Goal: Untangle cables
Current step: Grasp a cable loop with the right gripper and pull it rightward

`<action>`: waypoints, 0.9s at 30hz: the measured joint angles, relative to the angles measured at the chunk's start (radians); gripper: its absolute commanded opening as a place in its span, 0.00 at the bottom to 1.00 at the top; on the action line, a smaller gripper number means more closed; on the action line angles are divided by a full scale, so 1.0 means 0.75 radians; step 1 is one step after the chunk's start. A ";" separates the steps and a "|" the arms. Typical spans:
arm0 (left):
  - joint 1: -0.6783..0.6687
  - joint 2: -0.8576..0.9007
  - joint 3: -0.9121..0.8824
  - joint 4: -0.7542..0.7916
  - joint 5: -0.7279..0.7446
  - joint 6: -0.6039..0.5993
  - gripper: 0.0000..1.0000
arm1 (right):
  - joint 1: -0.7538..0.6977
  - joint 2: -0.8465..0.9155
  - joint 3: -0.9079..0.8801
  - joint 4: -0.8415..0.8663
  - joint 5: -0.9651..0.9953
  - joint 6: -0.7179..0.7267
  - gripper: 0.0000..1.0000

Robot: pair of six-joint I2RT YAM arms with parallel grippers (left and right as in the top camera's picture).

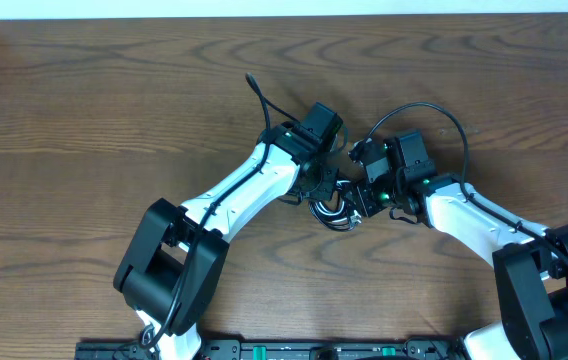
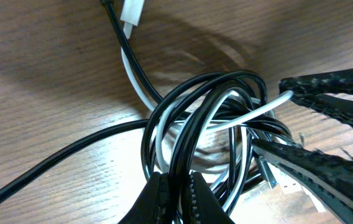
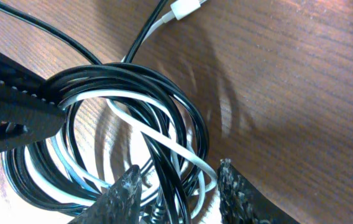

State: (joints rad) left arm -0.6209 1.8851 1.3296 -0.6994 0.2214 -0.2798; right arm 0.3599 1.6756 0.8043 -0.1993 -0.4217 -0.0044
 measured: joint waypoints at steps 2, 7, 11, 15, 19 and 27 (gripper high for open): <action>0.000 0.000 0.000 0.001 0.022 0.001 0.08 | 0.000 0.001 0.000 -0.003 0.001 0.000 0.32; 0.000 0.000 0.000 0.000 0.069 0.001 0.07 | 0.000 0.001 -0.001 -0.003 0.007 -0.001 0.21; 0.000 0.000 0.000 0.001 0.102 0.001 0.07 | 0.000 0.001 -0.001 -0.009 0.006 0.000 0.16; 0.000 0.000 0.000 0.001 0.119 0.001 0.08 | 0.000 0.001 -0.001 -0.024 0.004 0.001 0.17; 0.000 0.000 0.000 0.001 0.127 0.001 0.08 | 0.000 0.001 -0.001 -0.042 0.004 0.000 0.18; 0.000 0.000 0.000 0.001 0.128 0.001 0.07 | 0.000 0.001 -0.006 -0.059 0.004 0.000 0.12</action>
State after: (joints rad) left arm -0.6209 1.8851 1.3296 -0.6991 0.3172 -0.2794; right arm 0.3599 1.6764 0.7998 -0.2436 -0.4191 -0.0044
